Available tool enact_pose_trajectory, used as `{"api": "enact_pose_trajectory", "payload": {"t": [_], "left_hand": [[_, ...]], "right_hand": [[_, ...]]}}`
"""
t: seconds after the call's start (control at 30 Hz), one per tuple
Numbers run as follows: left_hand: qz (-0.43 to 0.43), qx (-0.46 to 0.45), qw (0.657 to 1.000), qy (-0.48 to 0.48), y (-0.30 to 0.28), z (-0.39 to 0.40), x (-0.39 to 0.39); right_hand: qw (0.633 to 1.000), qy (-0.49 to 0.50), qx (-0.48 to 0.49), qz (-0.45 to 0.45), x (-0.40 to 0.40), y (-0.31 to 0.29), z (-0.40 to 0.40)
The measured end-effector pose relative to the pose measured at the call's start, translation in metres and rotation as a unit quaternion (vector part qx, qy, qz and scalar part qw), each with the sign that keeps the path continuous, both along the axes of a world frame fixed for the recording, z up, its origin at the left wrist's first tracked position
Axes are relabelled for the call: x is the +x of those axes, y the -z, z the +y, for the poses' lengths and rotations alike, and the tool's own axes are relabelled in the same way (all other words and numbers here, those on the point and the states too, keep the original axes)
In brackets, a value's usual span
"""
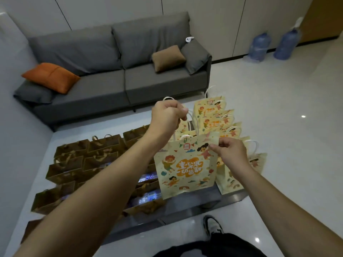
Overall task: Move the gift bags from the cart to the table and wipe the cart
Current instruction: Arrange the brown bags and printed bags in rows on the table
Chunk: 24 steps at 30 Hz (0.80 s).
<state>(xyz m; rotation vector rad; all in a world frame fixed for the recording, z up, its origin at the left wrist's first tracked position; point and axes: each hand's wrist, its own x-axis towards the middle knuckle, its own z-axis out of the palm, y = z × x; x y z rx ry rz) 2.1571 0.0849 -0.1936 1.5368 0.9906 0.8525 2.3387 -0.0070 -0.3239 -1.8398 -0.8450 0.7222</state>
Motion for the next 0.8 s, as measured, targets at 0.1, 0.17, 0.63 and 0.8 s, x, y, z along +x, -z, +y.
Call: {"api": "enact_pose_trajectory", "payload": {"t": [0.1,0.17,0.63,0.8], "left_hand": [[0.036,-0.048,0.998,0.009,0.037,-0.009,0.009],[0.06,-0.074,0.995,0.004,0.059,-0.012,0.017],[0.356,-0.112,0.928,-0.017,0.185,-0.024,0.054],[0.368,-0.132,0.918,-0.069,0.194,-0.015,0.062]], "right_hand": [[0.999,-0.006,-0.051,-0.012,0.013,0.036,-0.008],[0.997,-0.01,-0.078,-0.015,0.02,0.054,-0.011],[0.97,0.005,-0.24,0.045,0.054,0.123,-0.055],[0.96,-0.013,-0.274,0.061,0.059,0.126,-0.066]]}}
